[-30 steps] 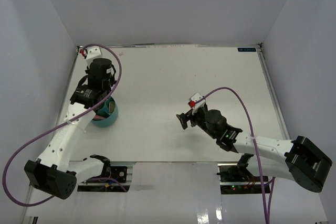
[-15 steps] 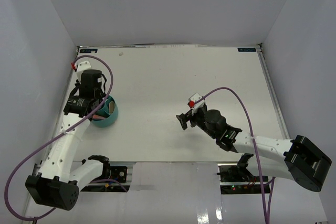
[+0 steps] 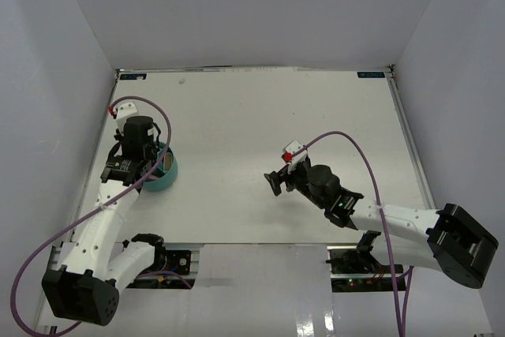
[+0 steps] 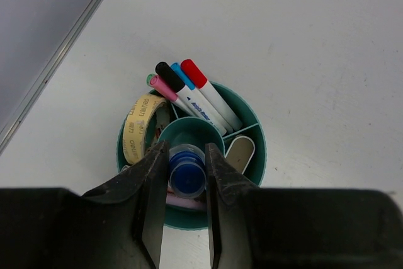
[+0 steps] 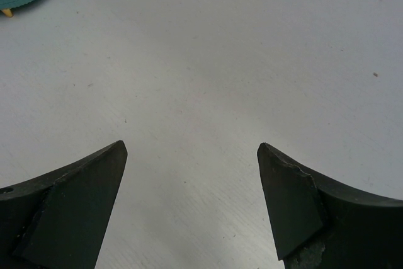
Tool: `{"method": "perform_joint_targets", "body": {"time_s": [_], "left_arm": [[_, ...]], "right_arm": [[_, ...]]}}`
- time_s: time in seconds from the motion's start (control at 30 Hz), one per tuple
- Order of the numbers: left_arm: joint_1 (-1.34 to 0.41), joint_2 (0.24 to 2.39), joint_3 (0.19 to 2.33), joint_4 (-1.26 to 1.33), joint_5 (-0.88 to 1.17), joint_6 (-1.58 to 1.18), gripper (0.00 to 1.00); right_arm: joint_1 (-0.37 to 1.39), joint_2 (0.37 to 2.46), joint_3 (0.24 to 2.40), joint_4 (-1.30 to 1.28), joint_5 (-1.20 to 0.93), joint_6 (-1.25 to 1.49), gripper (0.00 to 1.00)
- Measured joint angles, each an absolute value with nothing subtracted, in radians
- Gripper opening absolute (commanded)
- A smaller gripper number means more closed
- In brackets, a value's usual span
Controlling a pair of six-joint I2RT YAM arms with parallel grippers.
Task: Sort the stationery into containers
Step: Place the stationery in the storage box.
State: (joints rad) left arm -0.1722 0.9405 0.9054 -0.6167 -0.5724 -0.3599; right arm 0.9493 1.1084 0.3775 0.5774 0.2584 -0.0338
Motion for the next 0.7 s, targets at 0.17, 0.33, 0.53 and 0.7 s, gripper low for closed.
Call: {"method": "perform_joint_targets", "body": {"time_s": [0.17,0.33,0.53,0.7], "left_arm": [[-0.155,0.939,0.85,-0.569,-0.569,-0.364,0.26],[-0.138,0.939,0.823,-0.542,-0.556,-0.364,0.4],[-0.125,0.939,0.809,-0.496,-0.527,-0.366,0.57],[-0.118,0.939,0.796,-0.485,-0.506,-0.37,0.64]], "right_arm": [[0.949,1.108,0.377,0.577,0.258,-0.034,0.9],[0.949,1.108,0.377,0.577,0.258,-0.034,0.9],[0.949,1.108,0.377,0.577,0.258,-0.034,0.9],[0.949,1.107,0.377,0.577,0.258,-0.033,0.9]]}}
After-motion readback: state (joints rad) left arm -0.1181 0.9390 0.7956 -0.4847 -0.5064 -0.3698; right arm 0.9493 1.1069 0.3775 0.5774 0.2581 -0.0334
